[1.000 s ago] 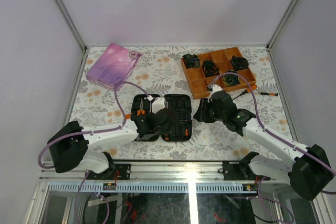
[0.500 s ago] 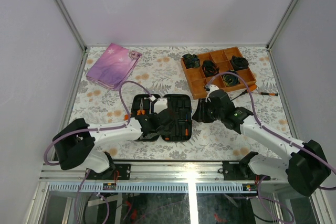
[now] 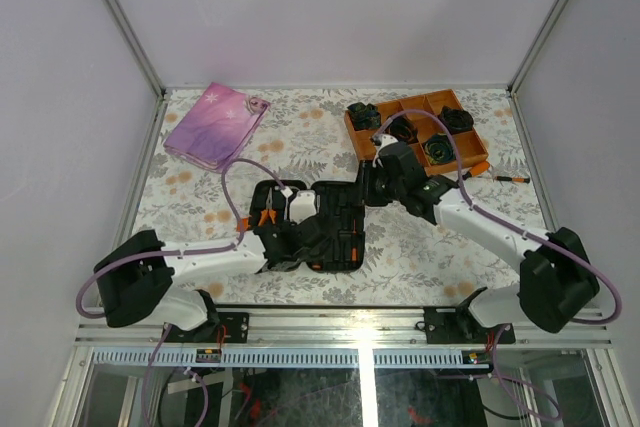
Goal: Sort the tools into containers
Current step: Adjust the screwdriver in the storage box.
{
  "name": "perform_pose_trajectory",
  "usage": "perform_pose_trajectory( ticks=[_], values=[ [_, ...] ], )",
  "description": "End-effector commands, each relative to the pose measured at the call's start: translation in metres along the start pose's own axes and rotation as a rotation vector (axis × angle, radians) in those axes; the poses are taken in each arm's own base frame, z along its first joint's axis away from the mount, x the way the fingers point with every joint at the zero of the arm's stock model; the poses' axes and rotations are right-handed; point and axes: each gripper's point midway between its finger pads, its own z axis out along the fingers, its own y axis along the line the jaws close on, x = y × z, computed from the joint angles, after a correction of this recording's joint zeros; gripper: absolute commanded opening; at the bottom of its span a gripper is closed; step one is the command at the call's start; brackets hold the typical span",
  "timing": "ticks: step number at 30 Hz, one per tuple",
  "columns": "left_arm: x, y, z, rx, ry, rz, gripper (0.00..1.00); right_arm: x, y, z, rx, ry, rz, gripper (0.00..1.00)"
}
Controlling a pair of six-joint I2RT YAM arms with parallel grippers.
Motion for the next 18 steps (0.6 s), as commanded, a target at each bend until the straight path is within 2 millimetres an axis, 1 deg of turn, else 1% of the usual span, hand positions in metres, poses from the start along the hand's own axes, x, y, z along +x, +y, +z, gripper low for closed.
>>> perform_pose_trajectory(
  ticks=[1, 3, 7, 9, 15, 16, 17, 18],
  values=[
    [0.043, 0.034, -0.003, -0.083, 0.092, 0.053, 0.25, -0.023, 0.021, 0.013, -0.059, -0.034, 0.069, 0.39],
    [0.052, 0.036, -0.005, -0.079, 0.1, 0.063, 0.25, -0.017, 0.022, 0.023, -0.059, -0.018, 0.102, 0.37],
    [0.065, 0.038, -0.005, -0.071, 0.119, 0.068, 0.25, -0.002, 0.036, 0.042, -0.057, 0.018, 0.108, 0.35],
    [0.068, 0.037, -0.006, -0.068, 0.123, 0.069, 0.25, 0.005, 0.039, 0.051, -0.042, 0.039, 0.107, 0.35],
    [0.072, 0.034, -0.008, -0.058, 0.121, 0.066, 0.24, 0.013, 0.042, 0.07, -0.001, 0.064, 0.109, 0.32],
    [0.072, 0.034, -0.008, -0.057, 0.12, 0.066, 0.24, 0.011, 0.045, 0.07, -0.006, 0.062, 0.106, 0.32],
    [0.072, 0.034, -0.008, -0.056, 0.119, 0.065, 0.23, 0.017, 0.043, 0.077, 0.007, 0.081, 0.104, 0.31],
    [0.072, 0.034, -0.008, -0.055, 0.119, 0.066, 0.23, 0.017, 0.043, 0.079, 0.01, 0.083, 0.102, 0.31]
  ],
)
